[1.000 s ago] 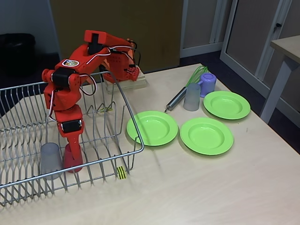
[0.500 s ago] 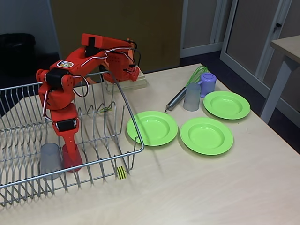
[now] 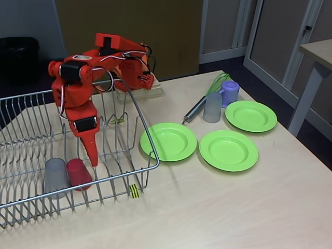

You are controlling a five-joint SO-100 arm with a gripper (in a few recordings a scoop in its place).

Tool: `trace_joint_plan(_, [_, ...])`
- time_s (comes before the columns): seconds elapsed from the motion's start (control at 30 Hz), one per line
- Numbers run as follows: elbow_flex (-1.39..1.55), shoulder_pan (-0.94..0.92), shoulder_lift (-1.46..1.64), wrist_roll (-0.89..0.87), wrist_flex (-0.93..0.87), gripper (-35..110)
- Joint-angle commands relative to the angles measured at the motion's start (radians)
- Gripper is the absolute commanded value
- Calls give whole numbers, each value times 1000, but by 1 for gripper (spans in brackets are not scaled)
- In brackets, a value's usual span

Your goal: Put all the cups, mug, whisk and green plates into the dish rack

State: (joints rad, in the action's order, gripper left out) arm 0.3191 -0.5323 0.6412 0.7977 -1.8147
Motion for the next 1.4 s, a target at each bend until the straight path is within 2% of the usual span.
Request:
trace_joint_plan(0.0, [40,48,169,6,-21,32])
trace_joint_plan(0.2, [227,184,408,-81,-21,30])
trace_joint_plan(0.33, [400,319,581,-215,-20,25])
trace_joint_plan(0.53, [716,575,792,-634,6,22])
trace_joint_plan(0.77, [1014,907,927,-1292,117,20])
trace_joint_plan(0.87, [1104,1026,959,-1500,178,23])
trace_joint_plan(1.0, [1210,1147,1012,-1683,227,26])
trace_joint_plan(1.37, [1460,1411,1181,-2048,391,34])
